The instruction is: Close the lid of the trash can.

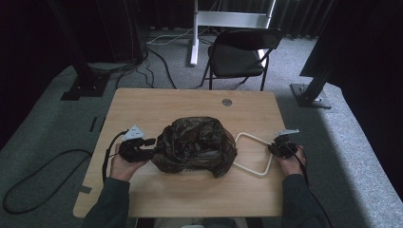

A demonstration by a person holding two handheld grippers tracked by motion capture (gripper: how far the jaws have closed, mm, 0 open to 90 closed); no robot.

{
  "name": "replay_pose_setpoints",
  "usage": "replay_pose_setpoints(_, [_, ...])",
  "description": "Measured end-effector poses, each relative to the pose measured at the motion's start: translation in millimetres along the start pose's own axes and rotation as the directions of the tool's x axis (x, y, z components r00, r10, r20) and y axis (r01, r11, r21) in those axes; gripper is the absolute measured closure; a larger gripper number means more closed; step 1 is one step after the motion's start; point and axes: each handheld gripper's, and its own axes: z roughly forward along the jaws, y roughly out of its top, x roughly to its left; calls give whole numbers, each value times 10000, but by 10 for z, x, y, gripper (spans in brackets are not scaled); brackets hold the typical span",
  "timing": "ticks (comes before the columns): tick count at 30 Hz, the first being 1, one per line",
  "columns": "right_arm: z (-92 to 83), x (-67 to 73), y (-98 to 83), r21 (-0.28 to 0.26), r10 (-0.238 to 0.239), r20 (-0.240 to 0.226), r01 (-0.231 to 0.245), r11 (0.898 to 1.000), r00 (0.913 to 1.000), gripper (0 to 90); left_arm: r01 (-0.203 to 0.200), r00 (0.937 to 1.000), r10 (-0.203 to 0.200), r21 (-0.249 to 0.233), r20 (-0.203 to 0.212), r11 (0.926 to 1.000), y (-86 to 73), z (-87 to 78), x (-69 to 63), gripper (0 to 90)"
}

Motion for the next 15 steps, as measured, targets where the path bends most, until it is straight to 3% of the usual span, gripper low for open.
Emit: replay_pose_setpoints(15, [-24,-7,-12,114,-147,272,144,9998,9995,766,2,10000,-2,-5,34,10000,0,1,-1,504])
